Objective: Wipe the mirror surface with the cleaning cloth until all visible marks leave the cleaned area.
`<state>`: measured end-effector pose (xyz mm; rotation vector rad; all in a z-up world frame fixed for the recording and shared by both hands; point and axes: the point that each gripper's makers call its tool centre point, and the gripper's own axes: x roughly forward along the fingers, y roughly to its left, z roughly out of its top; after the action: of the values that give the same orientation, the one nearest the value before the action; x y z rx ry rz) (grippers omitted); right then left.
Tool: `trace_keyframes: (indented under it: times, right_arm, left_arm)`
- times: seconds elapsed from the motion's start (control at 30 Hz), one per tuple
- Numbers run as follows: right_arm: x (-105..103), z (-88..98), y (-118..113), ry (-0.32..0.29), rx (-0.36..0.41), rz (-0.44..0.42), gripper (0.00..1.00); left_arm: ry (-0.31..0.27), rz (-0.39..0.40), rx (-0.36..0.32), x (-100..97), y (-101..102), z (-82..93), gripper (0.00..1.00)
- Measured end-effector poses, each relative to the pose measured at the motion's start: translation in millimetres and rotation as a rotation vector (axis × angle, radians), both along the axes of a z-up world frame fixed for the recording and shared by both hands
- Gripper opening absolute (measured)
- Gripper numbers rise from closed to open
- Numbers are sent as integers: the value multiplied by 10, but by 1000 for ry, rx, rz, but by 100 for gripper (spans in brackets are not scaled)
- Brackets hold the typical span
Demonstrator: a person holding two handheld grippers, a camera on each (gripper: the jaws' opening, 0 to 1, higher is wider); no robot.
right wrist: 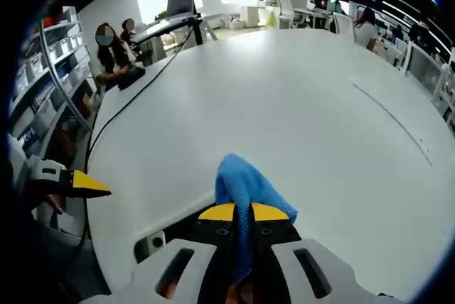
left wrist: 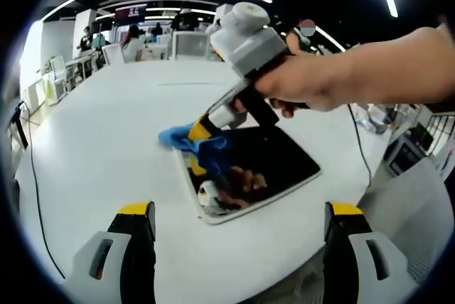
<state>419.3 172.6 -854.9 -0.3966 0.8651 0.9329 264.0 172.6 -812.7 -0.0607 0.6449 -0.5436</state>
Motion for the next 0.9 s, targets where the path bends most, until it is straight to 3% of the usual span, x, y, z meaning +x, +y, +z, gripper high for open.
trace_keyframes:
  times: [0.43, 0.9]
  right_arm:
    - [111, -41, -1, -14, 8, 1, 2]
    - [49, 25, -103, -18, -1, -19, 2]
  left_arm:
    - [2, -17, 2, -9, -59, -16, 99]
    - [-3, -34, 21, -23, -65, -8, 99]
